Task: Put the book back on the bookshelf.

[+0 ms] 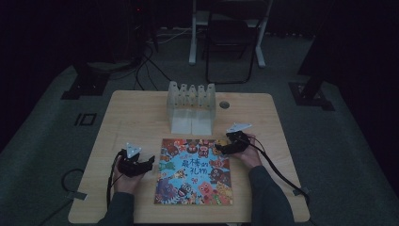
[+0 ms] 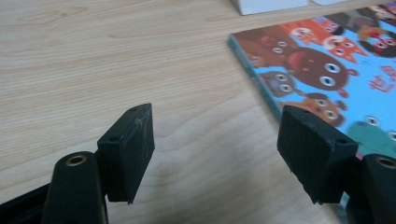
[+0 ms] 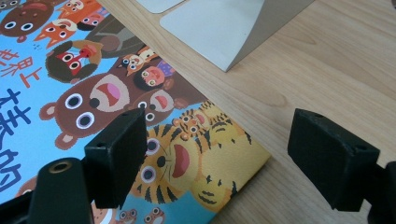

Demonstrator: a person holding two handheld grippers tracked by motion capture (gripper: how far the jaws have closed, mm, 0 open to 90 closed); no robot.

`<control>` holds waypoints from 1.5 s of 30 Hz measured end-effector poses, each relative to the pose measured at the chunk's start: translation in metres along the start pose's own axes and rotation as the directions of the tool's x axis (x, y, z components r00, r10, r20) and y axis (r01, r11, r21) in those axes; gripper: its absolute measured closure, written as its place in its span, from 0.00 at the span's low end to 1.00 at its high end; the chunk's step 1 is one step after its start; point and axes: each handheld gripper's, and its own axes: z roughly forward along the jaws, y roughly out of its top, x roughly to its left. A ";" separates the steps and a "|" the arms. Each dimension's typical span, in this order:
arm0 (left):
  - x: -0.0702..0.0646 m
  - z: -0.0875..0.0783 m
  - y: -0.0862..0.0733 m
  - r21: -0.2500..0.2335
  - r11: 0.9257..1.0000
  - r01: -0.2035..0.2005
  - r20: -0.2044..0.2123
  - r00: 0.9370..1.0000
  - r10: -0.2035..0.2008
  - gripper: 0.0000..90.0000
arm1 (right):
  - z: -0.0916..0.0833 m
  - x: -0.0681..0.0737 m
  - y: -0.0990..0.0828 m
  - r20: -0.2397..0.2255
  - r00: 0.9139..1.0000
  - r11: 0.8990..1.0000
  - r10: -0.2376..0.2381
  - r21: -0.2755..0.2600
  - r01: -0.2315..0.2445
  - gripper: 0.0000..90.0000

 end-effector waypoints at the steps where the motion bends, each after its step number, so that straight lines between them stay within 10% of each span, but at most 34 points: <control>1: -0.003 -0.001 0.000 -0.003 1.000 -0.009 0.001 1.000 0.009 0.30 | 0.001 0.000 0.000 0.001 1.000 1.000 -0.001 0.002 0.001 0.22; 45: -0.066 -0.036 -0.021 0.011 0.987 -0.163 0.150 0.976 0.159 0.14 | 0.004 -0.004 -0.010 -0.075 0.994 0.996 0.082 -0.025 -0.085 0.22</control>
